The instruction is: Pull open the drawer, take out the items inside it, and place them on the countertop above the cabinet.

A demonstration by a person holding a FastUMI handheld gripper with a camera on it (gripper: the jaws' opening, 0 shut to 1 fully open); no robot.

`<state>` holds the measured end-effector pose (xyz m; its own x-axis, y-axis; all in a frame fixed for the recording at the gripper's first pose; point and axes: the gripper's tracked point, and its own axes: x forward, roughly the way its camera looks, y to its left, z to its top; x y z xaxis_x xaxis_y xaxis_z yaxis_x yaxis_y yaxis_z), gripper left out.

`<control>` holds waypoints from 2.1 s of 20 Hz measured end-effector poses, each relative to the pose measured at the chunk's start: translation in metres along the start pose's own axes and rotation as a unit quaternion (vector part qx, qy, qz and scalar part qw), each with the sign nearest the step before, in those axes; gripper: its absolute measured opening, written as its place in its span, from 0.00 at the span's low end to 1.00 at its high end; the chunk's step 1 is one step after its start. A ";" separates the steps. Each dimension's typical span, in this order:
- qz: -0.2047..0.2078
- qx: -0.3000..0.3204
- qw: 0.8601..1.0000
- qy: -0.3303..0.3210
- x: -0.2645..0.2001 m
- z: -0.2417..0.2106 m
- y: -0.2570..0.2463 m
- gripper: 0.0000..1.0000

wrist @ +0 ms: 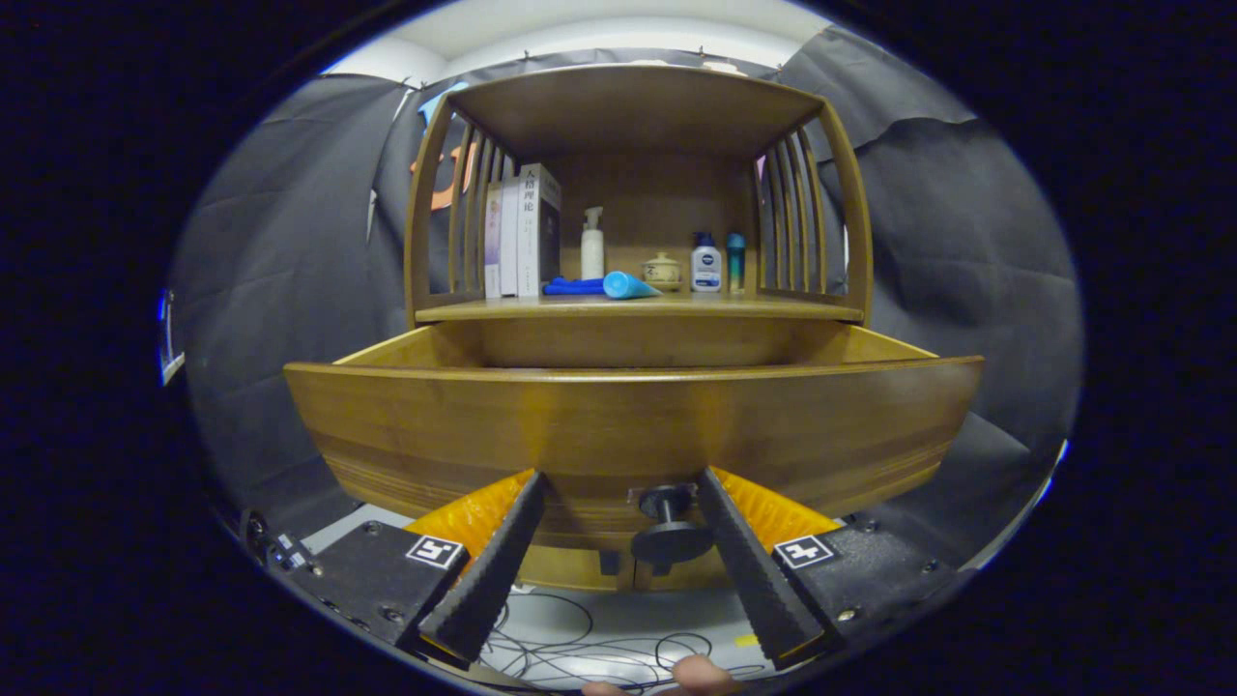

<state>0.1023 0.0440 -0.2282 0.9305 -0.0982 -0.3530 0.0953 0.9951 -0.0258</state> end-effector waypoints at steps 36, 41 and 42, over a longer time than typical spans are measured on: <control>-0.014 -0.027 0.999 0.018 0.138 0.058 -0.017 1.00; -0.022 -0.050 0.998 0.021 0.153 0.060 -0.018 1.00; -0.022 -0.047 0.998 0.021 0.156 0.062 -0.018 1.00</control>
<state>0.2679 0.0103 -0.2249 0.9100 -0.1441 -0.3889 0.1012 0.9865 -0.1287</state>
